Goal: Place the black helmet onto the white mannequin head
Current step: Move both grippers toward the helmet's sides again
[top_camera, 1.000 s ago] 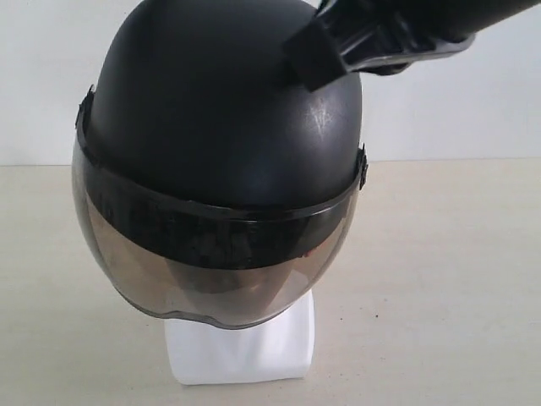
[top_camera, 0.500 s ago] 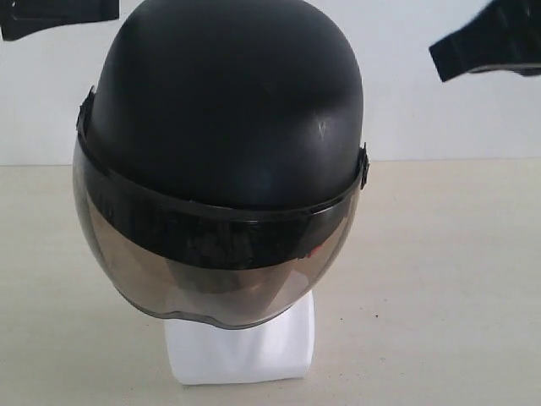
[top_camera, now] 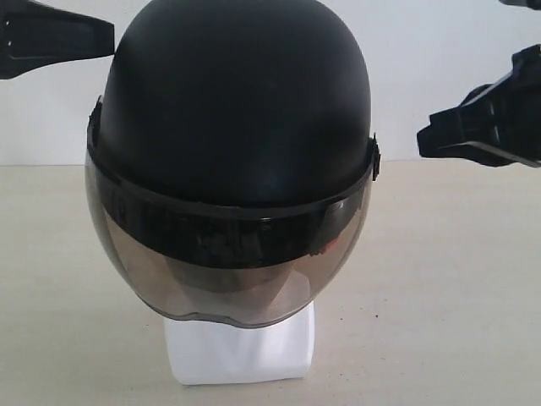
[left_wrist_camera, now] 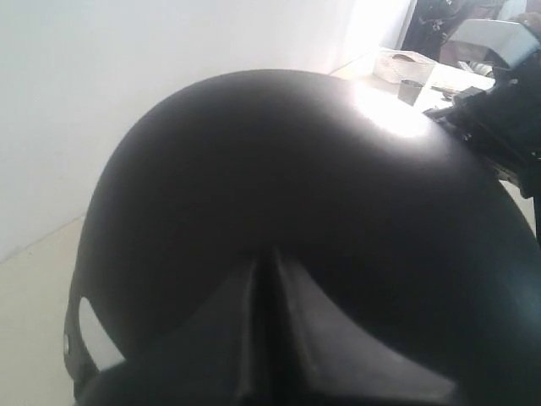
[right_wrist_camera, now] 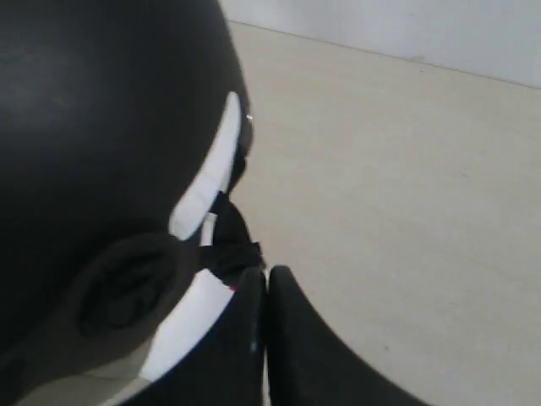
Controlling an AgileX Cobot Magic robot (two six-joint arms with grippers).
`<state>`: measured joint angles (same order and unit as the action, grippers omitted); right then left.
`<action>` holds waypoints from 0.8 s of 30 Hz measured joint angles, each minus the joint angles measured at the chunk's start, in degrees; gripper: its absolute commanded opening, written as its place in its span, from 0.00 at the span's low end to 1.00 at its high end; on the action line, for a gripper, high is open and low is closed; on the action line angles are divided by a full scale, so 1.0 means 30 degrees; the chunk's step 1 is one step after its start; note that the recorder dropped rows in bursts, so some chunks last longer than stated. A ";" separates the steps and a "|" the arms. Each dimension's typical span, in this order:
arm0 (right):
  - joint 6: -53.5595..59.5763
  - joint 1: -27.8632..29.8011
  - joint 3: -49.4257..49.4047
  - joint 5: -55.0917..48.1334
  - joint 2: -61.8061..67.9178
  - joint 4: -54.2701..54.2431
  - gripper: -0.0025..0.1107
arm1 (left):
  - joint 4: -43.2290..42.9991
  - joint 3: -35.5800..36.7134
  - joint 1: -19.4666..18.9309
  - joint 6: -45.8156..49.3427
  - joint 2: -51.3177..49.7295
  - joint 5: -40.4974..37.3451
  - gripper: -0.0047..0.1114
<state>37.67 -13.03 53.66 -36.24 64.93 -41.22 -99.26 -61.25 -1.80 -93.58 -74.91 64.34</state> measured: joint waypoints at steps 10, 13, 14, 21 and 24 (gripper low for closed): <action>0.2294 -0.0005 0.0738 -0.0333 0.0907 -0.2182 0.02 | 0.0386 0.1191 -0.0144 0.0117 0.0079 -0.0667 0.08; 0.2421 -0.0005 0.1386 -0.0463 0.1031 -0.2348 0.02 | 0.0386 0.1510 -0.0184 0.0264 0.0114 -0.0888 0.08; 0.2462 -0.0005 0.1643 -0.0517 0.1073 -0.2386 0.02 | 0.0386 0.1602 -0.0184 0.0264 0.0114 -0.0935 0.08; 0.2766 -0.0005 0.2915 -0.1464 0.2492 -0.2567 0.02 | 0.0348 0.1712 -0.0184 0.0304 0.0324 -0.1225 0.08; 0.2845 -0.0005 0.3259 -0.1614 0.2733 -0.2567 0.02 | 0.0229 0.1803 -0.0184 0.0304 0.0542 -0.1269 0.08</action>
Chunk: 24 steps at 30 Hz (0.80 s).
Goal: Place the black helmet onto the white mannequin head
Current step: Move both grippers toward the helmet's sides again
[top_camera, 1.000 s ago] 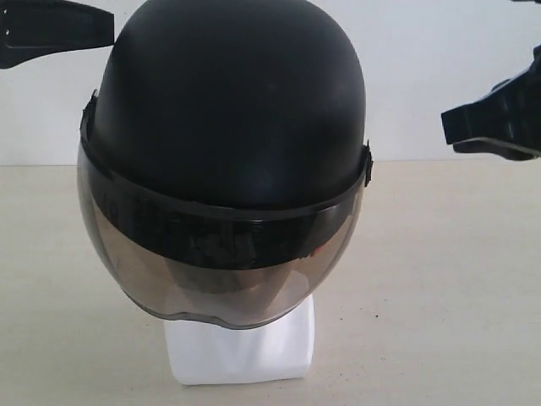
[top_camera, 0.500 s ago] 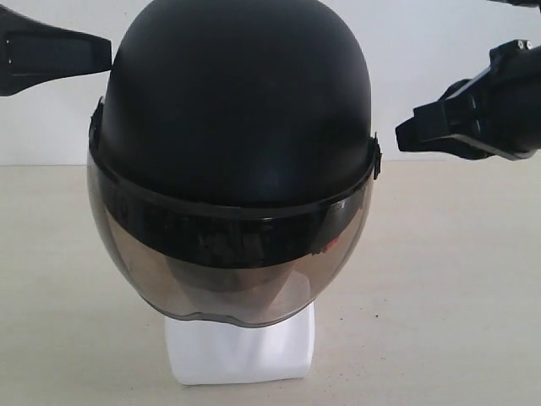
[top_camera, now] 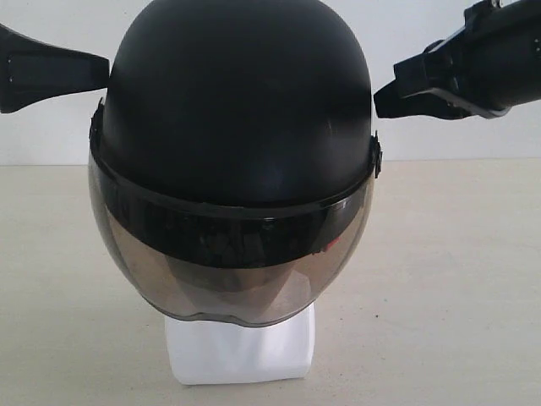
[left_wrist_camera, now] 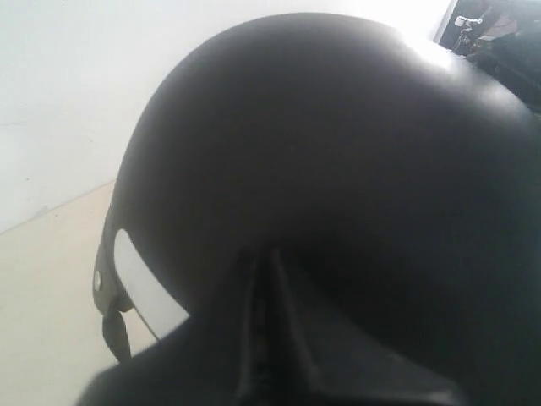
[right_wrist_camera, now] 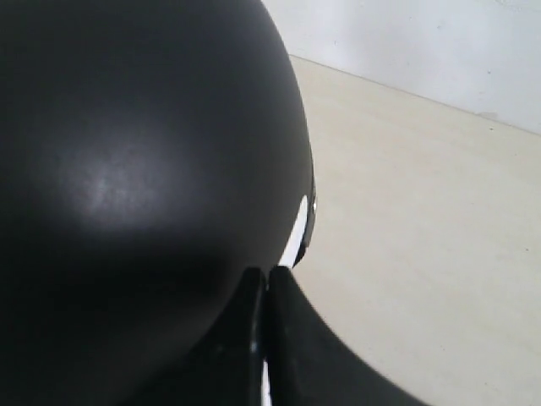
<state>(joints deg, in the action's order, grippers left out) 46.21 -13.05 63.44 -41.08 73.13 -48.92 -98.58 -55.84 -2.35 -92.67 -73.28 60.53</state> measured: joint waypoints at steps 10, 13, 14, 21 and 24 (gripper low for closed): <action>0.0081 0.0120 0.1494 -0.0983 0.1037 -0.0076 0.02 | 0.0163 0.1494 0.0000 0.0131 0.0987 -0.0331 0.08; 0.0282 0.0152 0.1845 -0.1114 0.1326 -0.0242 0.02 | 0.0250 0.1835 0.0000 0.0131 0.1261 -0.0505 0.08; 0.0426 0.0152 0.1892 -0.1189 0.1345 -0.0287 0.02 | 0.0250 0.1873 0.0000 0.0131 0.1344 -0.0544 0.08; 0.0874 0.0152 0.2236 -0.1644 0.1391 -0.0781 0.02 | 0.0019 0.2044 0.0000 0.0144 0.1721 -0.0735 0.08; 0.0928 0.0152 0.2223 -0.1723 0.1391 -0.0825 0.02 | 0.0019 0.2084 0.0000 0.0144 0.1721 -0.0735 0.08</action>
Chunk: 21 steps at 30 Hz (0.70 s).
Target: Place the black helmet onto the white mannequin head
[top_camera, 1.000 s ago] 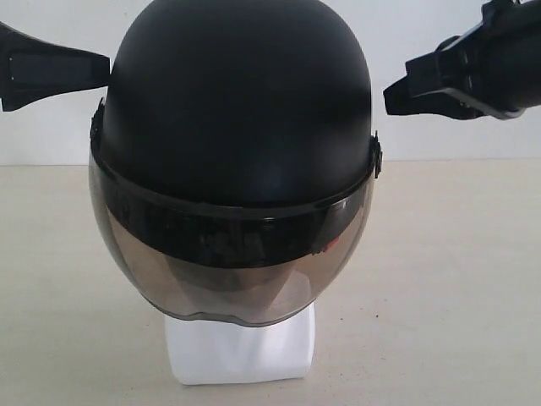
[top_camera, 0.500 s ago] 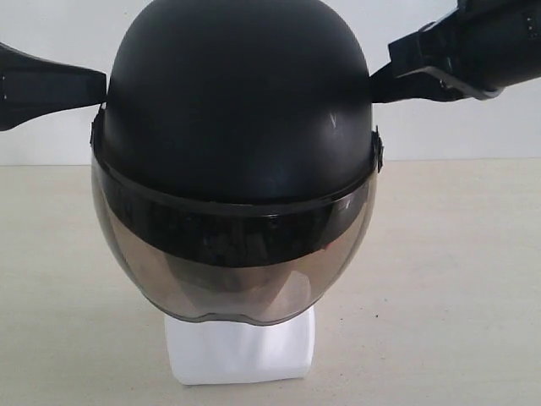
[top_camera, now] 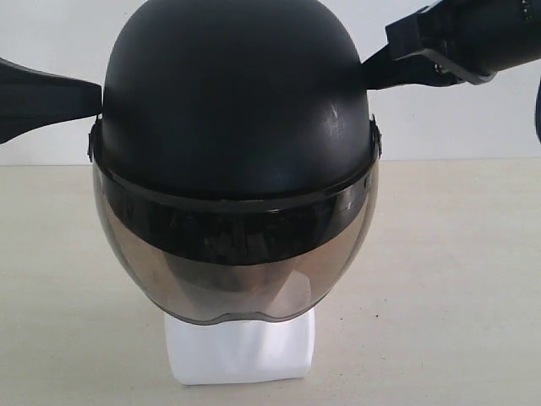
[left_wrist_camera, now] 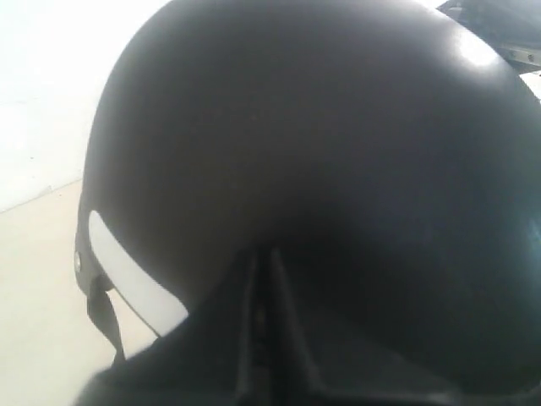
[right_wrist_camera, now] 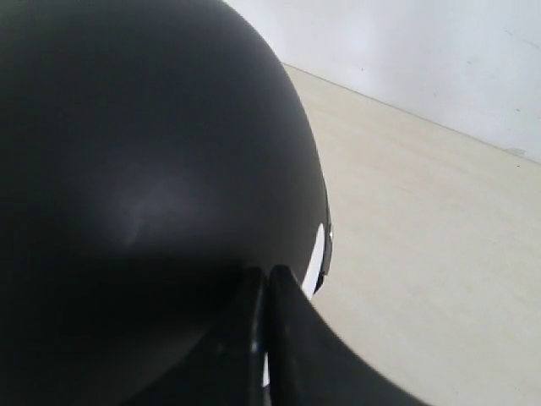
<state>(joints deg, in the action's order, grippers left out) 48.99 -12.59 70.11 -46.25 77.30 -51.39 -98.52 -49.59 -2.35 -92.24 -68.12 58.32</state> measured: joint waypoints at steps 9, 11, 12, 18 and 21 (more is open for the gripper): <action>0.0172 0.0041 0.0000 -0.0408 0.0000 0.0000 0.02 | 0.0224 0.0643 0.0000 0.0000 0.0149 -0.0173 0.08; 0.0221 0.0041 0.0000 -0.0408 0.0000 0.0000 0.02 | 0.0224 0.0643 0.0000 0.0000 0.0343 -0.0324 0.08; 0.0221 0.0041 0.0000 -0.0408 0.0000 0.0000 0.02 | 0.0188 0.0684 0.0000 0.0000 0.0477 -0.0455 0.08; 0.0306 0.0041 0.0000 -0.0639 0.0000 -0.0299 0.02 | -0.0298 0.0791 0.0108 0.0000 0.1659 -0.1892 0.08; 0.0306 0.0041 0.0000 -0.0656 0.0000 -0.0299 0.02 | -0.0378 0.0832 0.0108 0.0000 0.2049 -0.2154 0.08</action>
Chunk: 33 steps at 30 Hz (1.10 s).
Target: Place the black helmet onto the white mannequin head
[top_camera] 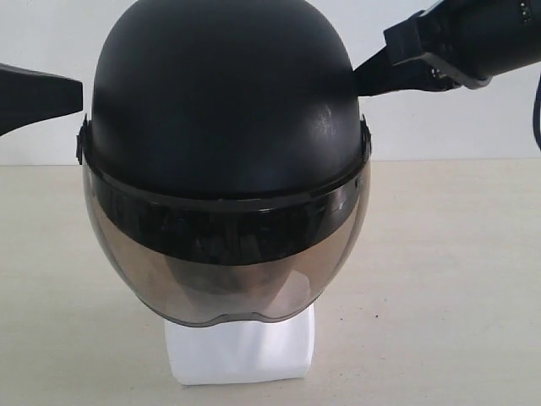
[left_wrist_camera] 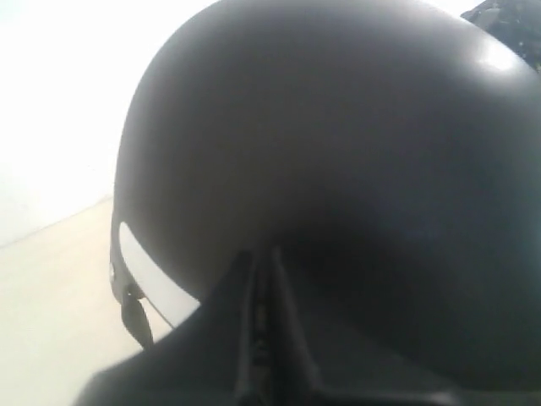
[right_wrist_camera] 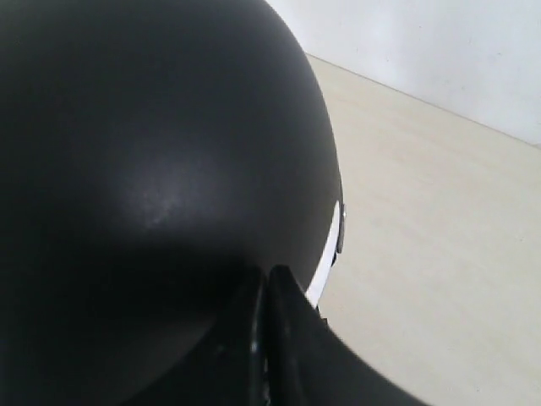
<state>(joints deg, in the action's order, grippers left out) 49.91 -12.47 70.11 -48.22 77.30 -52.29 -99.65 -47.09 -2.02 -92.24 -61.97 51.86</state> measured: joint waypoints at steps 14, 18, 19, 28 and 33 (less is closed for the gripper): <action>-0.2658 -0.0034 0.0000 0.2942 -0.2434 0.4933 0.02 | -0.0220 0.0141 0.0017 -0.0684 0.2871 -0.3555 0.08; -0.4637 -0.0034 -0.0381 0.4026 -0.4375 0.6951 0.02 | -0.0220 0.0743 0.0017 -0.1418 0.5303 -0.6190 0.08; -0.4925 -0.0034 -0.0758 0.4470 -0.4989 0.7173 0.02 | -0.0220 0.1063 0.0017 -0.1506 0.6039 -0.6799 0.08; -0.5874 -0.0034 -0.6864 0.8356 -1.2024 0.7500 0.02 | -0.0183 0.5390 0.0017 -0.3085 1.2697 -0.9562 0.08; -0.5874 -0.0034 -1.0737 0.9781 -1.6790 0.7451 0.02 | -0.0183 0.7957 0.0017 -0.3403 1.5504 -0.9612 0.08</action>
<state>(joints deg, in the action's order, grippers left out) 32.29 -12.57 37.90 -18.87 26.93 -29.94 -100.20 -23.22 -1.97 -102.45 -15.46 23.03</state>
